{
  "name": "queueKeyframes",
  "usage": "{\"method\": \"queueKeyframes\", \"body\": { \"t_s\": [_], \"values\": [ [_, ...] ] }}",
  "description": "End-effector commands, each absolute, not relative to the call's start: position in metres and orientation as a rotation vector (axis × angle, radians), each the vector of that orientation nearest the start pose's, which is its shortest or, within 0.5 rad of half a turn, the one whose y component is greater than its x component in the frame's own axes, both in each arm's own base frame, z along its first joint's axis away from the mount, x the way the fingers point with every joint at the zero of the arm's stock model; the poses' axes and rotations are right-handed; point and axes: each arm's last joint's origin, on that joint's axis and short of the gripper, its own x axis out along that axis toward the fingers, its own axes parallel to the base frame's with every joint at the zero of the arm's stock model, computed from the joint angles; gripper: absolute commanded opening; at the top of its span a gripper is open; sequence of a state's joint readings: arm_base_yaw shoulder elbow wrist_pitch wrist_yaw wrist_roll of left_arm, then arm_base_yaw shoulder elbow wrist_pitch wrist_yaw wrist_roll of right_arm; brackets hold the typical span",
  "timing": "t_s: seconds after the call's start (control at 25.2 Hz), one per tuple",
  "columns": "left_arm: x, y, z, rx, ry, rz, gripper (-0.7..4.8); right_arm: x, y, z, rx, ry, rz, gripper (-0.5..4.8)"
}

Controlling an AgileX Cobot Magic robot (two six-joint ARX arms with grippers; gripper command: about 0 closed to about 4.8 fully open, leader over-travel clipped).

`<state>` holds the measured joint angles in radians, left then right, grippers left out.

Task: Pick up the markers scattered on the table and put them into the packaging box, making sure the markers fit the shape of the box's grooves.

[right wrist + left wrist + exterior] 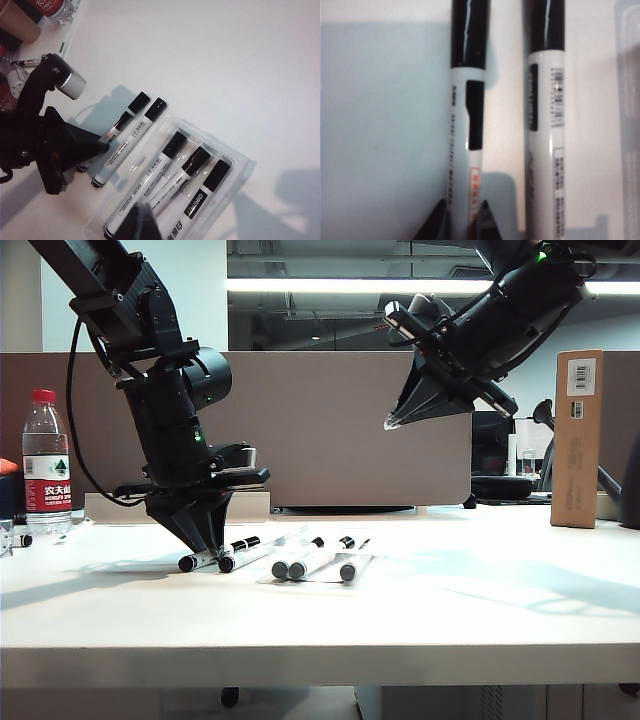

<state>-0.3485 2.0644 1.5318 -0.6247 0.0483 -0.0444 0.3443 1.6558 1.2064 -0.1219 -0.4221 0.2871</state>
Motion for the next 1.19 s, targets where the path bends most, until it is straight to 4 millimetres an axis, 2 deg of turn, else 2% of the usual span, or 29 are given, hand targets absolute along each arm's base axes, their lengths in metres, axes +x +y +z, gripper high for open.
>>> {"method": "queueKeyframes", "body": {
  "t_s": [0.04, 0.2, 0.36, 0.52, 0.67, 0.75, 0.91, 1.19],
  "values": [
    [0.386, -0.141, 0.168, 0.172, 1.278, -0.302, -0.06, 0.343, 0.136, 0.268, 0.284, 0.658, 0.667, -0.05],
    [0.379, -0.144, 0.198, 0.048, 1.221, -0.43, -0.05, 0.344, 0.136, 0.269, 0.279, 0.65, 0.66, -0.04],
    [0.37, -0.155, 0.221, 0.071, 1.142, -0.456, -0.05, 0.346, 0.13, 0.269, 0.279, 0.646, 0.625, -0.05],
    [0.369, -0.169, 0.242, 0.085, 1.095, -0.46, -0.06, 0.347, 0.127, 0.269, 0.282, 0.645, 0.617, -0.05],
    [0.361, -0.195, 0.253, 0.072, 1.061, -0.518, -0.05, 0.347, 0.125, 0.267, 0.284, 0.659, 0.612, -0.05],
    [0.359, -0.213, 0.252, 0.047, 1.036, -0.518, -0.06, 0.347, 0.125, 0.267, 0.284, 0.659, 0.611, -0.05],
    [0.359, -0.231, 0.244, 0.022, 1.069, -0.561, -0.06, 0.347, 0.125, 0.268, 0.284, 0.653, 0.613, -0.05],
    [0.364, -0.233, 0.229, -0.002, 1.117, -0.515, -0.06, 0.344, 0.124, 0.274, 0.285, 0.646, 0.618, -0.05]
  ]
}}
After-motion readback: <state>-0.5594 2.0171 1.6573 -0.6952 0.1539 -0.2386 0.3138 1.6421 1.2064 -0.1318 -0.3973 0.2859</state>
